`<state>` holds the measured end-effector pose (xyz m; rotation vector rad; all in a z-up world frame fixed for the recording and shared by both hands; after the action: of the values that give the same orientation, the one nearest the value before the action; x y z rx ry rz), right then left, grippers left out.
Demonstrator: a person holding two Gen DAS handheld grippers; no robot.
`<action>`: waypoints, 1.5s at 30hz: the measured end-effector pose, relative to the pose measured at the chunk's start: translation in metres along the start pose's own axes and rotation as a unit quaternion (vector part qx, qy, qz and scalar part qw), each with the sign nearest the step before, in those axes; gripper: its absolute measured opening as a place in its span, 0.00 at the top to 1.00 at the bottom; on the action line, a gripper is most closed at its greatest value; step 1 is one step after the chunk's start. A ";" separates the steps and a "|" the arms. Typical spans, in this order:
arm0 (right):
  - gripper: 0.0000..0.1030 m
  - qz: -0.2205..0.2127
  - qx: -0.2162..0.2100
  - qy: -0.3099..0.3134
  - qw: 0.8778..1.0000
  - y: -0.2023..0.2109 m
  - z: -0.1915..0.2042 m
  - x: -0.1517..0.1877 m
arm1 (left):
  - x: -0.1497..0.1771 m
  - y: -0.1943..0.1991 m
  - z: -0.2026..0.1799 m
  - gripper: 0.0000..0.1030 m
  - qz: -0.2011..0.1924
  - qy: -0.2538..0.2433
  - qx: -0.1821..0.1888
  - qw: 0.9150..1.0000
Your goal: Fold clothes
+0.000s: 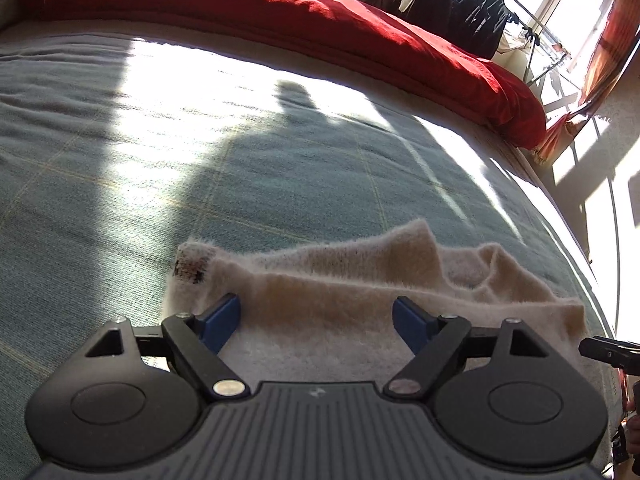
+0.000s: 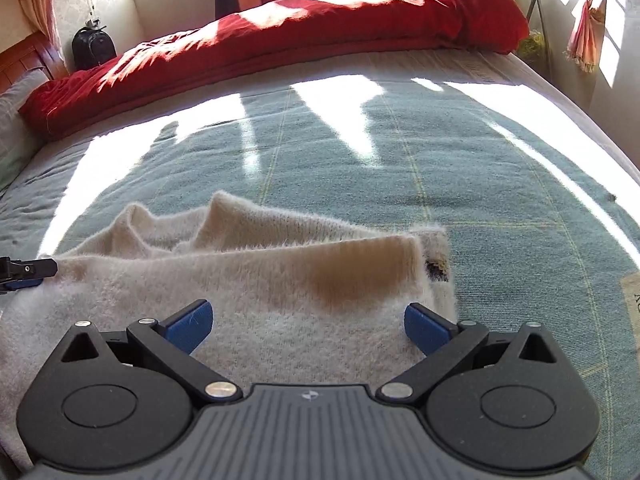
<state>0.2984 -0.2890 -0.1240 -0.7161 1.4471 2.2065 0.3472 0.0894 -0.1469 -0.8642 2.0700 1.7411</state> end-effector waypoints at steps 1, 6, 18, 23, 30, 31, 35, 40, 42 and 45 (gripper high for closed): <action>0.00 0.002 0.008 -0.007 1.000 -0.006 -0.005 0.000 | 0.000 -0.001 0.001 0.19 0.002 0.003 0.001 1.000; 0.00 0.005 0.046 -0.072 0.996 -0.013 -0.036 0.003 | -0.002 -0.004 0.002 0.19 0.010 0.010 0.004 1.000; 0.00 -0.008 -0.123 -0.178 0.976 0.046 -0.014 0.006 | 0.015 0.060 -0.037 0.17 0.035 -0.012 0.043 0.998; 0.00 0.014 -0.094 -0.190 0.977 0.044 -0.012 0.035 | 0.047 0.069 -0.039 0.17 0.056 -0.021 0.025 0.998; 0.00 0.027 -0.082 -0.144 0.986 0.060 0.013 0.046 | 0.058 0.073 -0.006 0.24 0.075 0.024 -0.017 0.997; 0.00 0.029 -0.102 -0.139 0.985 0.060 0.022 0.044 | 0.055 0.080 -0.013 0.24 0.072 0.014 -0.017 0.997; 0.00 0.053 -0.194 -0.132 0.971 0.050 0.055 0.044 | 0.053 0.096 -0.042 0.19 0.076 0.022 0.095 0.992; 0.00 0.096 -0.214 -0.143 0.962 0.027 0.066 0.061 | 0.069 0.068 -0.069 0.19 0.140 0.059 0.175 0.973; 0.00 0.100 -0.205 -0.159 0.961 0.027 0.054 0.068 | 0.077 0.052 -0.067 0.20 0.165 0.068 0.148 0.973; 0.00 0.086 -0.197 -0.189 0.958 0.037 0.030 0.072 | 0.076 0.055 -0.048 0.20 0.150 0.086 0.123 0.977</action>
<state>0.2137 -0.2718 -0.1320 -0.2601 0.9219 2.6231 0.2616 0.0289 -0.1377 -0.6776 2.5787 1.5413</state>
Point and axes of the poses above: each gripper's, at about its wrist camera, not at the fingertips, and y roughly against the way its jaws point, z to its left, x to its underside, the point moved 3 cm from there along -y, roughly the way its jaws point, and after that the axes turned 12 degrees about -x, right-handed, at the moved point
